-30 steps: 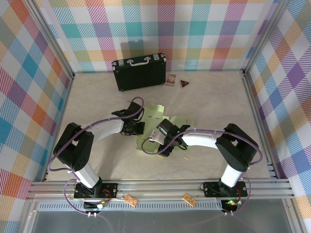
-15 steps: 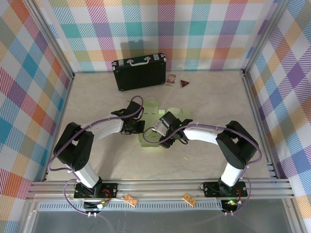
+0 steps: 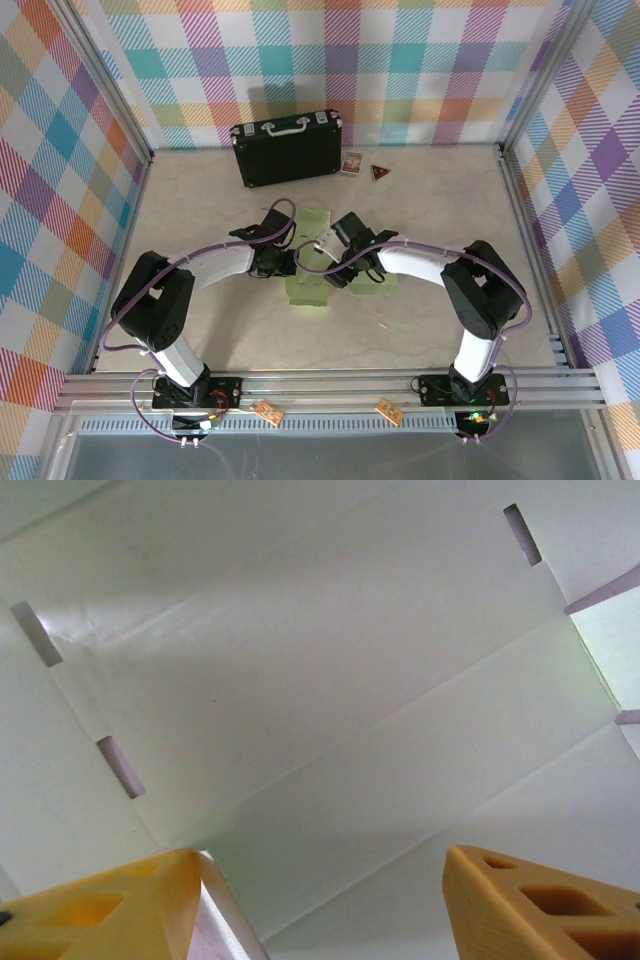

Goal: Fold the paper box

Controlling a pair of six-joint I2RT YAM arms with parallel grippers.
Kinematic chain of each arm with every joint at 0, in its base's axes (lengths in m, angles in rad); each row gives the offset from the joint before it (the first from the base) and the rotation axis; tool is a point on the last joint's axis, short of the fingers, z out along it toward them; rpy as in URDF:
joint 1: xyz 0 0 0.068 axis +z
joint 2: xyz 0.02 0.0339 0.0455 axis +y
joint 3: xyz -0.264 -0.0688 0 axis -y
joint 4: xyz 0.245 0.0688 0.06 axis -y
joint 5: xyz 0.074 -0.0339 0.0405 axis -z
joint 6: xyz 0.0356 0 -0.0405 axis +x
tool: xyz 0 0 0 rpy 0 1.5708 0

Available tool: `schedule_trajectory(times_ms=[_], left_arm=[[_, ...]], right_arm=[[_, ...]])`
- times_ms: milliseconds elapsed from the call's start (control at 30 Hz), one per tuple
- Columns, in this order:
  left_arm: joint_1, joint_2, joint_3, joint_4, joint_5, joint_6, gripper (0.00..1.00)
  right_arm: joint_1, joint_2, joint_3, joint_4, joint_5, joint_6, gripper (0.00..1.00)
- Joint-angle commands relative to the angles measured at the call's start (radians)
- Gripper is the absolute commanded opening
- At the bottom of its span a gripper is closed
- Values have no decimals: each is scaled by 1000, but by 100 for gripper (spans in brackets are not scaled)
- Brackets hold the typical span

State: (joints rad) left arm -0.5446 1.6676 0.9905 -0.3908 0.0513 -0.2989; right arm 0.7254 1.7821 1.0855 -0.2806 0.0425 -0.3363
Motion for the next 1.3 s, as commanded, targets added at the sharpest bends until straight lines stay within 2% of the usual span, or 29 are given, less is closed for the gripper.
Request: schedule_trajectory(times_ms=[0,267,533,900,1267], left_arm=[[0,15,-11,-43,37,23,0],[0,11,-14,-46,32,23,0],[0,6,-16,-46,32,23,0],[0,11,-18,-45,34,22,0],[0,10,-19,-45,36,23,0]], right_arm=[[-15,41,40,-14,-1,12,65],[-21,95,110,-122,18,6,64],[-11,107,108,-229,69,169,64],[-7,201,173,-318,101,286,64],[-23,79,235,-355,99,368,69]])
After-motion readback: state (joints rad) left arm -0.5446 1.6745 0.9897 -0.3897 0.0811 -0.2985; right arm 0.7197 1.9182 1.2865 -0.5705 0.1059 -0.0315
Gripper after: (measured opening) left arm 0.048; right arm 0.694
